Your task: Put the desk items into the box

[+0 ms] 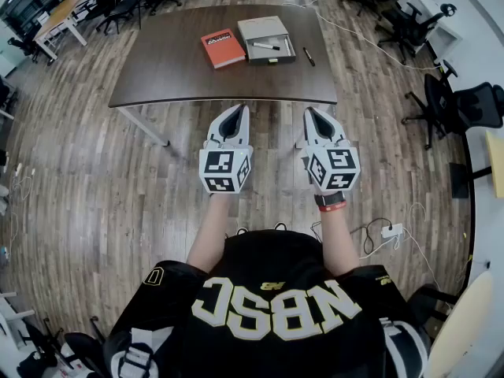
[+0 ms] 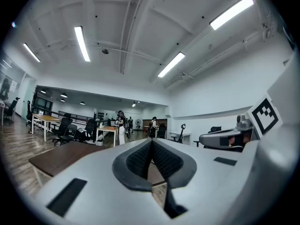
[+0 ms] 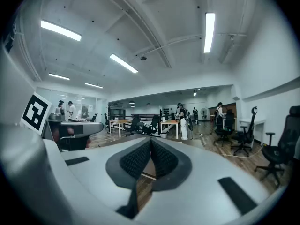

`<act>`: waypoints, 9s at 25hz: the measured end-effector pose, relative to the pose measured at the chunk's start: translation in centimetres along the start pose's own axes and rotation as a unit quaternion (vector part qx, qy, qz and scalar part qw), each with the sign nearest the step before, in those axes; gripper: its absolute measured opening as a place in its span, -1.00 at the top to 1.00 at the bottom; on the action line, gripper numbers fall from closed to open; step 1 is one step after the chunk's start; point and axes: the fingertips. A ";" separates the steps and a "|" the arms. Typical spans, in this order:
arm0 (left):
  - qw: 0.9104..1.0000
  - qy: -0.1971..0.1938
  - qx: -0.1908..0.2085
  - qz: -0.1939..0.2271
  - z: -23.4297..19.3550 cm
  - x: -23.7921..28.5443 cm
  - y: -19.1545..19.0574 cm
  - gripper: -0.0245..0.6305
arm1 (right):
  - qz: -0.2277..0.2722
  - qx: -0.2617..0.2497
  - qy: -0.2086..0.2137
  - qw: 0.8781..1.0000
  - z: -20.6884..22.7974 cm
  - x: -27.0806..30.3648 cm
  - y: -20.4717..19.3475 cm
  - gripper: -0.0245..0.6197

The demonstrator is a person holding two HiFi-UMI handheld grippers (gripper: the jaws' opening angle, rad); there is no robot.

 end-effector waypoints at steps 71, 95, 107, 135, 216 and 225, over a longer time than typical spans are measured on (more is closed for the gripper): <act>0.993 -0.095 -0.028 -0.069 -8.5 42.3 -10.8 0.88 | -0.086 0.072 -0.021 0.993 23.4 35.8 -5.7 0.90; 0.969 -0.160 -0.043 -0.185 -4.2 53.6 -21.9 0.88 | -0.243 0.122 -0.036 0.962 34.0 41.0 -18.8 0.69; 0.961 -0.160 -0.050 -0.220 -4.3 55.9 -24.9 0.88 | -0.313 0.103 -0.019 0.944 36.6 43.3 -24.6 0.58; 0.952 -0.166 -0.044 -0.254 -3.3 55.6 -27.7 0.88 | -0.403 0.050 -0.013 0.914 38.5 44.5 -32.3 0.67; 0.955 0.084 -0.101 -0.265 -21.7 44.3 -28.0 0.88 | -0.395 -0.123 0.292 0.863 17.3 56.3 -28.7 0.77; 0.953 0.094 -0.100 -0.268 -22.3 43.7 -28.3 0.88 | -0.415 -0.137 0.299 0.848 16.6 56.0 -30.4 0.77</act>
Point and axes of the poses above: the fingertips, and each gripper's own axes: x forward along the fingers, z to its right, y out of its top, and after that the axes turned 4 degrees about y, right-handed
